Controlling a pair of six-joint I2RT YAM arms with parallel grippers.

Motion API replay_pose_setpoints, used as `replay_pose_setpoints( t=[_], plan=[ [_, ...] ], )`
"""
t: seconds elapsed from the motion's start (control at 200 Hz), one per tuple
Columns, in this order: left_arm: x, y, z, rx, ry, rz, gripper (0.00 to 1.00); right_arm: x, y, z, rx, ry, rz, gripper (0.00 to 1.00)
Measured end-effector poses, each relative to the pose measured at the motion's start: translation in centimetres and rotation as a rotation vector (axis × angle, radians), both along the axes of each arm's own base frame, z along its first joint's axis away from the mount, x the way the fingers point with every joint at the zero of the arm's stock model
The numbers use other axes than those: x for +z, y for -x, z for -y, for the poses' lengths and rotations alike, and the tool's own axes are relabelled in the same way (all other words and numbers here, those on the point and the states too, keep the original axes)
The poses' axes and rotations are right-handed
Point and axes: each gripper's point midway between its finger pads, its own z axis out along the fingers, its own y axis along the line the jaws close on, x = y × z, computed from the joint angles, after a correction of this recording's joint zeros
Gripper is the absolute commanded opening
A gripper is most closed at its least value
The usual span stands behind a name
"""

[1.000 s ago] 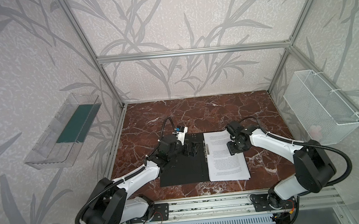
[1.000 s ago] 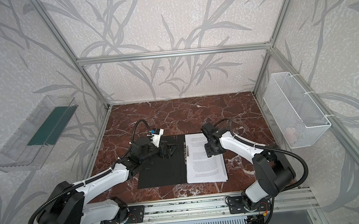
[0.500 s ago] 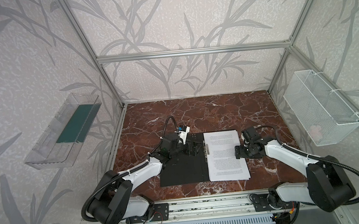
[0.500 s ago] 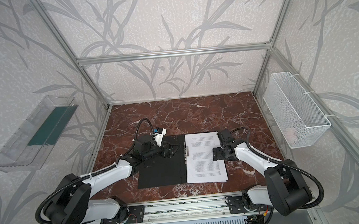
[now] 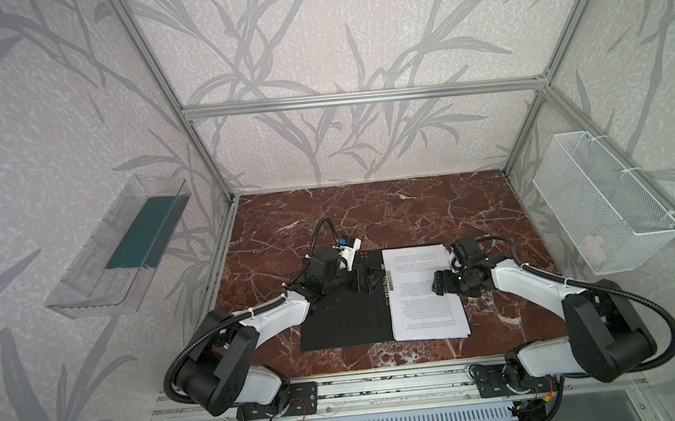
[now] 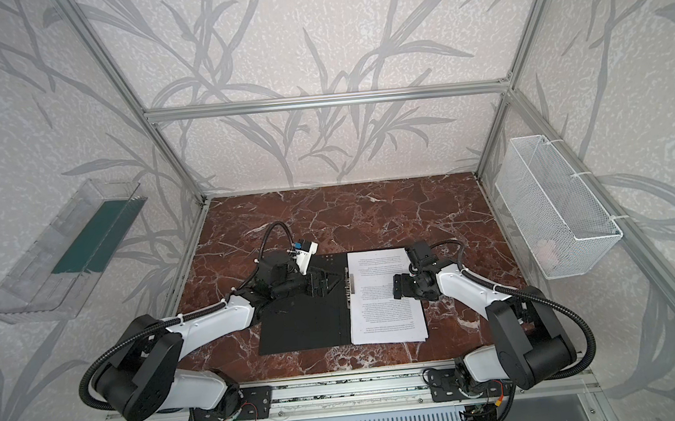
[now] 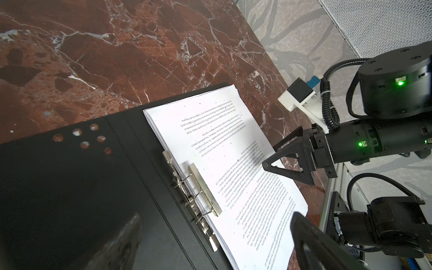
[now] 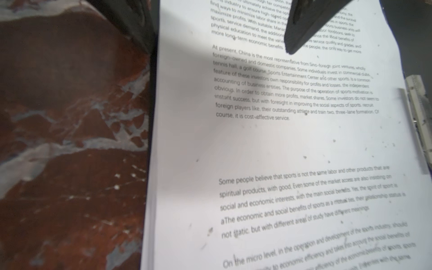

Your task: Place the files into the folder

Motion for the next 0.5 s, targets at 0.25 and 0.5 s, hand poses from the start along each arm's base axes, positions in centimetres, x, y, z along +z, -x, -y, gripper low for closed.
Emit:
replay_pose_setpoints(
  t=[0.25, 0.5],
  plan=[
    [-0.68, -0.30, -0.04, 0.002, 0.007, -0.023, 0.99, 0.10, -0.01, -0.37, 0.010, -0.015, 0.002, 0.86],
    [-0.88, -0.46, -0.02, 0.004, 0.022, -0.043, 0.99, 0.01, -0.11, -0.03, -0.001, 0.007, 0.008, 0.88]
  ],
)
